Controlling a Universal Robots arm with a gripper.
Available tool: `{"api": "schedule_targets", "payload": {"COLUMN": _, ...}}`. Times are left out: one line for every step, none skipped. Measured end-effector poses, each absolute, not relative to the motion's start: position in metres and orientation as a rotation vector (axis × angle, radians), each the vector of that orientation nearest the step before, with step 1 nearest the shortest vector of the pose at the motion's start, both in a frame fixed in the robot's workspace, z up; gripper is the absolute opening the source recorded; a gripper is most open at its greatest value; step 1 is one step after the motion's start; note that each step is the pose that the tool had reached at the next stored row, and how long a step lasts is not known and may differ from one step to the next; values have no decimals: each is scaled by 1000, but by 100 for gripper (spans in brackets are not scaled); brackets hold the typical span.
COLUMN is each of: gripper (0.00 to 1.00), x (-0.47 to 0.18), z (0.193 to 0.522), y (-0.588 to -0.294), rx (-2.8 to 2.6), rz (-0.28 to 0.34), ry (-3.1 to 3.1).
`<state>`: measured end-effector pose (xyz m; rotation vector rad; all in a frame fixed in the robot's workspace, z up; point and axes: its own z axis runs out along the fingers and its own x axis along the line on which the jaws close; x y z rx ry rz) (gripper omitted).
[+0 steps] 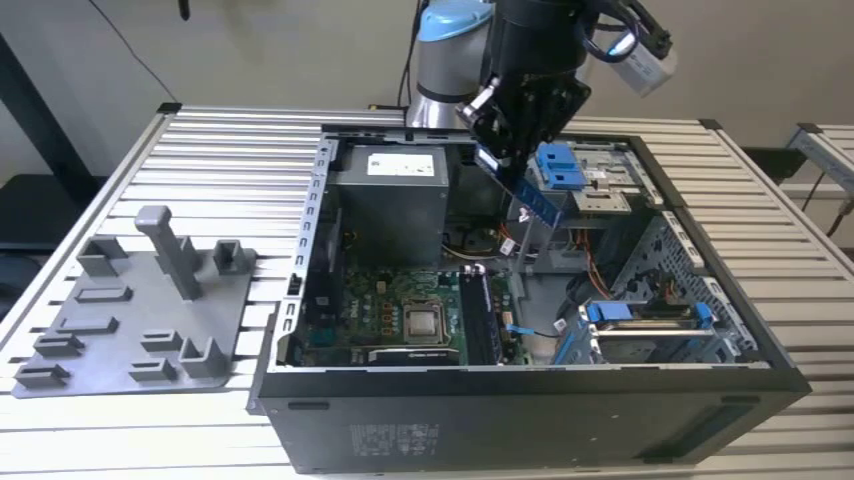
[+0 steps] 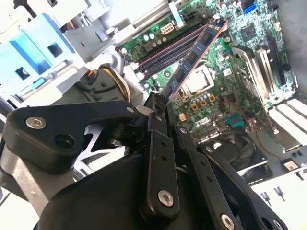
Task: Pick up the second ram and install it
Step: 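Insert the second ram into the second slot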
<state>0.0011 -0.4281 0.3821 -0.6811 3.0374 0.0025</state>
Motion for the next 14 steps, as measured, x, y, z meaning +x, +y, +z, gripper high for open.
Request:
{"api": "schedule_targets", "payload": {"gripper": 14, "x": 1, "z": 382, "y": -428, "rx": -663, "rz": 2, "ry": 3042}}
{"api": "schedule_targets", "payload": {"gripper": 14, "x": 1, "z": 382, "y": -428, "rx": -645, "rz": 2, "ry": 3045}}
{"api": "schedule_targets", "payload": {"gripper": 14, "x": 1, "z": 382, "y": -428, "rx": -624, "rz": 2, "ry": 3050}}
{"api": "schedule_targets", "payload": {"gripper": 14, "x": 1, "z": 382, "y": -428, "rx": -602, "rz": 1, "ry": 3054}}
{"api": "schedule_targets", "payload": {"gripper": 14, "x": 1, "z": 382, "y": -428, "rx": -580, "rz": 1, "ry": 3058}}
{"api": "schedule_targets", "payload": {"gripper": 14, "x": 1, "z": 382, "y": -428, "rx": -556, "rz": 1, "ry": 3063}}
{"api": "schedule_targets", "payload": {"gripper": 14, "x": 1, "z": 382, "y": -428, "rx": -531, "rz": 0, "ry": 3067}}
{"api": "schedule_targets", "payload": {"gripper": 14, "x": 1, "z": 382, "y": -428, "rx": -507, "rz": 0, "ry": 3071}}
{"api": "schedule_targets", "payload": {"gripper": 14, "x": 1, "z": 381, "y": -428, "rx": -482, "rz": 0, "ry": 3075}}
{"api": "schedule_targets", "payload": {"gripper": 14, "x": 1, "z": 381, "y": -428, "rx": -454, "rz": -1, "ry": 3080}}
{"api": "schedule_targets", "payload": {"gripper": 14, "x": 1, "z": 381, "y": -428, "rx": -425, "rz": -1, "ry": 3084}}
{"api": "schedule_targets", "payload": {"gripper": 14, "x": 1, "z": 381, "y": -428, "rx": -396, "rz": -2, "ry": 3088}}
{"api": "schedule_targets", "payload": {"gripper": 14, "x": 1, "z": 381, "y": -428, "rx": -369, "rz": -2, "ry": 3091}}
{"api": "schedule_targets", "payload": {"gripper": 14, "x": 1, "z": 381, "y": -428, "rx": -341, "rz": -3, "ry": 3094}}
